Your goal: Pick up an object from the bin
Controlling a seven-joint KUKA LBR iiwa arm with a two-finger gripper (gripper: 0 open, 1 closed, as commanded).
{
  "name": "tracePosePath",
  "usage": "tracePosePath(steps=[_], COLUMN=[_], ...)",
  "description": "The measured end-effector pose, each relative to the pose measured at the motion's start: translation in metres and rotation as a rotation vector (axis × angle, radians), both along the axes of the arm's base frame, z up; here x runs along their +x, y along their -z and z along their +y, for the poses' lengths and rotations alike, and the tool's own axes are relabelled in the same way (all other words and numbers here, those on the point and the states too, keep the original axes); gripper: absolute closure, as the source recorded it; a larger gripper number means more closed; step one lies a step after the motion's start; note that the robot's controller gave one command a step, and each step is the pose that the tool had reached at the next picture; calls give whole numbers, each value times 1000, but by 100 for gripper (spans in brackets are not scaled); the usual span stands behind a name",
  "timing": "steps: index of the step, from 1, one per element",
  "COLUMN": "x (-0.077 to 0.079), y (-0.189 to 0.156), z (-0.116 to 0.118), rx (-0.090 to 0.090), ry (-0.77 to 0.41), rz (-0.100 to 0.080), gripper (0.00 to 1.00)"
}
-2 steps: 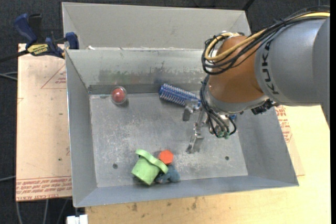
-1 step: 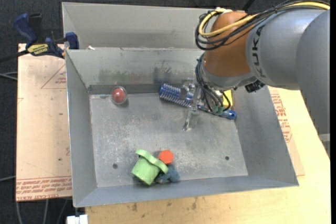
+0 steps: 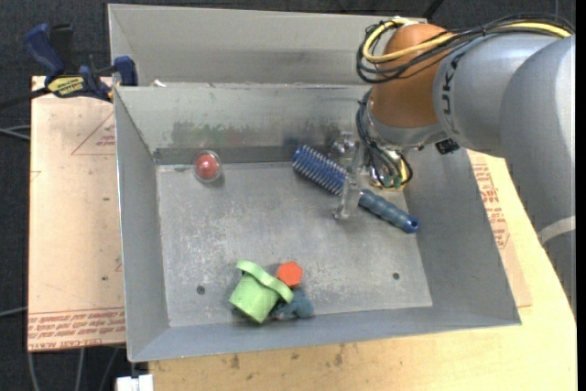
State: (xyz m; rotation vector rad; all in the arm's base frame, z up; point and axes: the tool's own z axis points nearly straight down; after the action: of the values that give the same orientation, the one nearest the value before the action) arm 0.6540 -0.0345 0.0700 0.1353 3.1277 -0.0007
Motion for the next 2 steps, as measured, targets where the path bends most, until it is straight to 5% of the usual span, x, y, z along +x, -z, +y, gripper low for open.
tracePosePath(steps=[1,2], x=[-3,-6], y=[1,-111], z=[5,-8], rx=[4,0], ry=[-5,-4], rz=[9,0], gripper=[100,100])
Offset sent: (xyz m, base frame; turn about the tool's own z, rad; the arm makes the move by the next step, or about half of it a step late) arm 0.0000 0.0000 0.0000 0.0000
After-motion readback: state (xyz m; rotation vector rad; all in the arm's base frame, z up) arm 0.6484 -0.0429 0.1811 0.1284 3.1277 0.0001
